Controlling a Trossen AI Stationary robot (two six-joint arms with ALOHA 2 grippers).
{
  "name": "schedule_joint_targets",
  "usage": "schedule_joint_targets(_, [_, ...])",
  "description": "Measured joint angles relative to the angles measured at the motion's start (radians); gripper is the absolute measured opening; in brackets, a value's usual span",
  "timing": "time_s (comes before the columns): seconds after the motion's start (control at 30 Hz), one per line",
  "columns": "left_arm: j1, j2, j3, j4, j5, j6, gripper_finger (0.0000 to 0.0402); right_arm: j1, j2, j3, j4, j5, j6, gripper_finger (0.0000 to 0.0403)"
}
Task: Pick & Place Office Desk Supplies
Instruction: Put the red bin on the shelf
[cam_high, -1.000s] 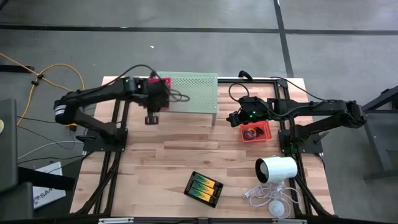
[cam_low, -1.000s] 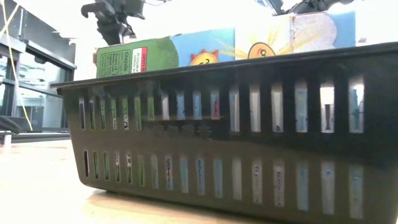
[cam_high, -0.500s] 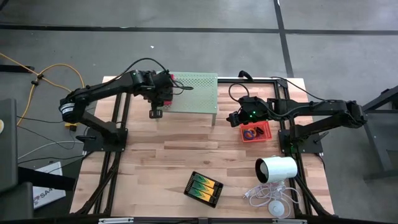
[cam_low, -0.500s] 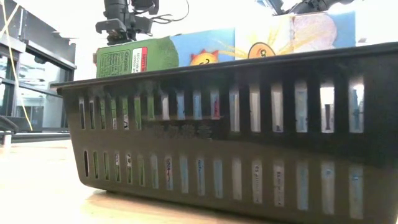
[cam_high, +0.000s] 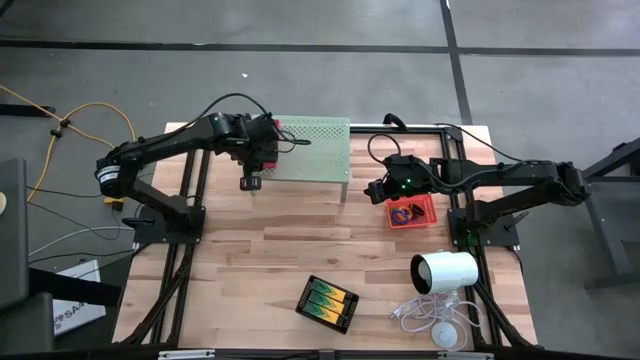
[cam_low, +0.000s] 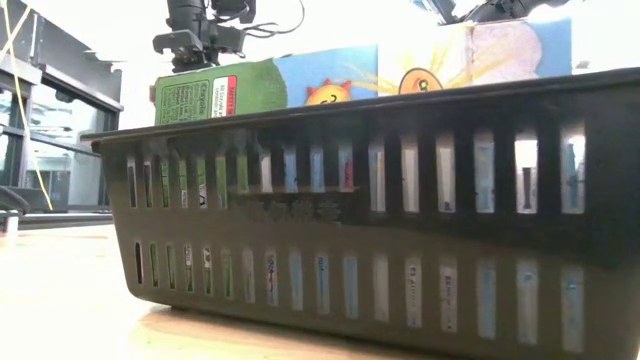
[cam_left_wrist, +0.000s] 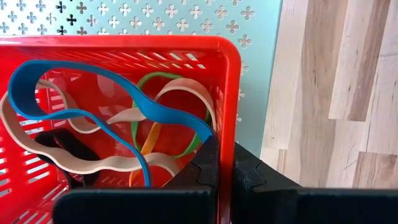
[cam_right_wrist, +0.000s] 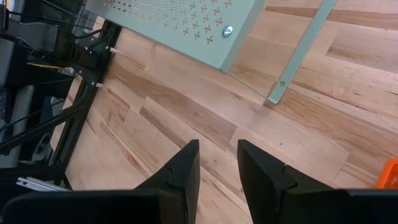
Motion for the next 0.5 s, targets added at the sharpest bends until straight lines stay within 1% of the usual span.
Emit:
schedule_joint_targets(0.17, [0.0,0.0,0.0,0.0,-0.006,0.003,0.0001,0.0,0.0,0.0,0.0,0.0,0.0,0.0095])
schedule_joint_targets(0.27, [0.0,0.0,0.0,-0.001,-0.016,0.011,0.0008,0.0,0.0,0.0,0.0,0.0,0.0,0.0095])
schedule_joint_targets(0.4, [0.0,0.0,0.002,-0.002,-0.017,0.016,0.0031,0.0,0.0,0.0,0.0,0.0,0.0,0.0095])
schedule_joint_targets(0.5, [0.0,0.0,0.003,-0.001,-0.018,0.019,0.0056,0.0,0.0,0.0,0.0,0.0,0.0,0.0095])
